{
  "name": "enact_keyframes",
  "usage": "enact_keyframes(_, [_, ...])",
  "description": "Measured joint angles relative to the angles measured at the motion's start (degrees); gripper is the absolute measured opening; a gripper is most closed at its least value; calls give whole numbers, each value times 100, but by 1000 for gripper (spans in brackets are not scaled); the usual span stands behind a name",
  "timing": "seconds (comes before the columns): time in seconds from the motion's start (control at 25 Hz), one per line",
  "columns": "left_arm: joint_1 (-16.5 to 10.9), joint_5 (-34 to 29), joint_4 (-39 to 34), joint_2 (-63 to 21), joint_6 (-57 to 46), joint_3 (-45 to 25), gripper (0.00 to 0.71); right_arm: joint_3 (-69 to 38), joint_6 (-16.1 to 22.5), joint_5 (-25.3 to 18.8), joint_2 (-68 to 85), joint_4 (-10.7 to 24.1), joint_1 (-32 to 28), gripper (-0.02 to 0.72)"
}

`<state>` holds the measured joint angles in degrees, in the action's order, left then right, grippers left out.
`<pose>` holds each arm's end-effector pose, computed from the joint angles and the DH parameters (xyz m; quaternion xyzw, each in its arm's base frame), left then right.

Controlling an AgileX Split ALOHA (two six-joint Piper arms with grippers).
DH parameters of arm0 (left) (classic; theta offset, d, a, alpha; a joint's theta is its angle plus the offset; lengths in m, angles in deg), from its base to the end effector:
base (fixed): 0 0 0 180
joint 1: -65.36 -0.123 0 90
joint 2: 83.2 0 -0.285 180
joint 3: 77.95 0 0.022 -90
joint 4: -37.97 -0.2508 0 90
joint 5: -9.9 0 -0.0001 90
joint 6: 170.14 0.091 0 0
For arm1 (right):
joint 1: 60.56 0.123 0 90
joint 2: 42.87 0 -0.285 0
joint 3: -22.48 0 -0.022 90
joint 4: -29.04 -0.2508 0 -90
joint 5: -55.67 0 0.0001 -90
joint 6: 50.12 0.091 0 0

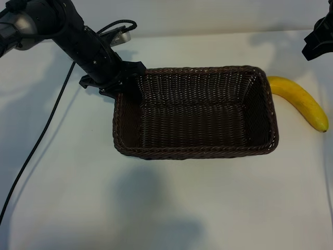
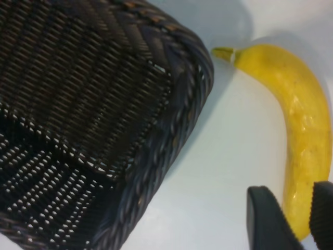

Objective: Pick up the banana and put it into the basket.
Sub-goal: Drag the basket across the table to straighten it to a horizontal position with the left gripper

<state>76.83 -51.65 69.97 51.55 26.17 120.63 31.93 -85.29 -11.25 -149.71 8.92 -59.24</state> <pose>0.4270 -0.1299 0.1545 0.1079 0.9633 -0.2439 0.0294 0.3585 0.0371 0.3028 -0.2618 0.9407 0.1221 0.1776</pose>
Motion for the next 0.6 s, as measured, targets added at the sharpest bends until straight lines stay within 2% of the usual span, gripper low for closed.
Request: enact_keyframes(0.6, [0,93,-121,23,-93,5,302,0,0,0,0,0,0,250])
